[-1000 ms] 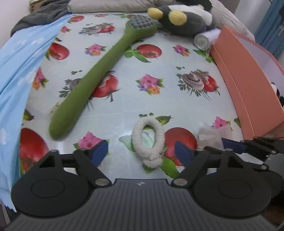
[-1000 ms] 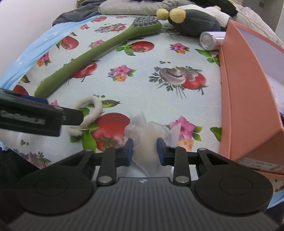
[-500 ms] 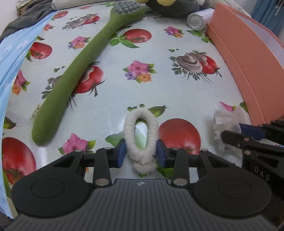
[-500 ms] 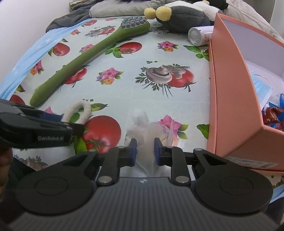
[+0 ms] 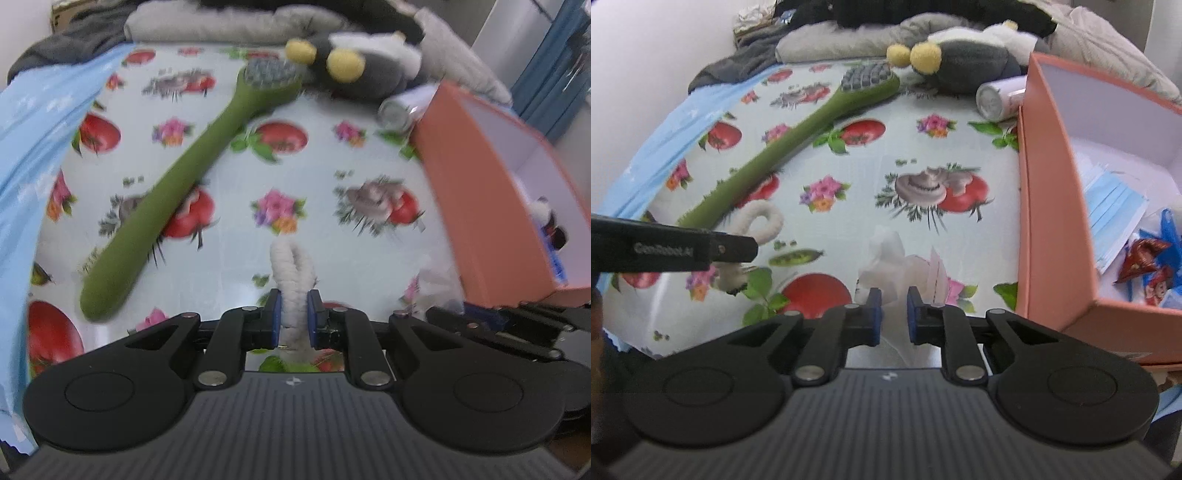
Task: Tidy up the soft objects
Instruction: 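Regrasp the ring toy with the left tool while the right tool regrasps the clear bag, then carry the ring toy and clear bag with both tools over the pink box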
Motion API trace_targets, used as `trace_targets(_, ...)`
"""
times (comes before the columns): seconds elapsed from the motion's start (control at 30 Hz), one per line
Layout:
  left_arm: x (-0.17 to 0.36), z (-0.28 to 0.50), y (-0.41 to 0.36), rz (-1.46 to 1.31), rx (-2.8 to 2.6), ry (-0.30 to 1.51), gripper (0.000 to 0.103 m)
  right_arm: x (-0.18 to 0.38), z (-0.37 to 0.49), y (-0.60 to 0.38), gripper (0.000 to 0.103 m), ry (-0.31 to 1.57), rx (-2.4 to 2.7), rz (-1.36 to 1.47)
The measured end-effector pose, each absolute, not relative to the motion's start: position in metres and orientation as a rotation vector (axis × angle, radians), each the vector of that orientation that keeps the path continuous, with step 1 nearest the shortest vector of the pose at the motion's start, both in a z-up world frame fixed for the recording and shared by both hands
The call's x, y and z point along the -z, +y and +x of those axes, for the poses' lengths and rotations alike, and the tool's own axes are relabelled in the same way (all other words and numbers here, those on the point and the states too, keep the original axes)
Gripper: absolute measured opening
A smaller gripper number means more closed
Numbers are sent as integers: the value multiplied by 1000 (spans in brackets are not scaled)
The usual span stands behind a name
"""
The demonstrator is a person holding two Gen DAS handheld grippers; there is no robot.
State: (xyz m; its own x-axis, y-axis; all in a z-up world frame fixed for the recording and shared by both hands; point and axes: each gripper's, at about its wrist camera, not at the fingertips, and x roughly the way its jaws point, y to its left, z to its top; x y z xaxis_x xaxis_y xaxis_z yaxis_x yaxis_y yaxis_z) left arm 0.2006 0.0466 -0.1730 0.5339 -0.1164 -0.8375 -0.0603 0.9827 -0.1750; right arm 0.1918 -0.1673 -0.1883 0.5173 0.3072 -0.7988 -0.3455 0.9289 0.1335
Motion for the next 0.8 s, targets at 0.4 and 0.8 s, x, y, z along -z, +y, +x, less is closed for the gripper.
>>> trace_targets(0.4, 93, 155, 38, -223, 80, 850, 17, 107, 157, -180, 17, 787, -389, -6)
trace_targets(0.8, 48, 104, 32, -234, 108, 758, 17, 51, 115, -192, 17, 679, -386, 23)
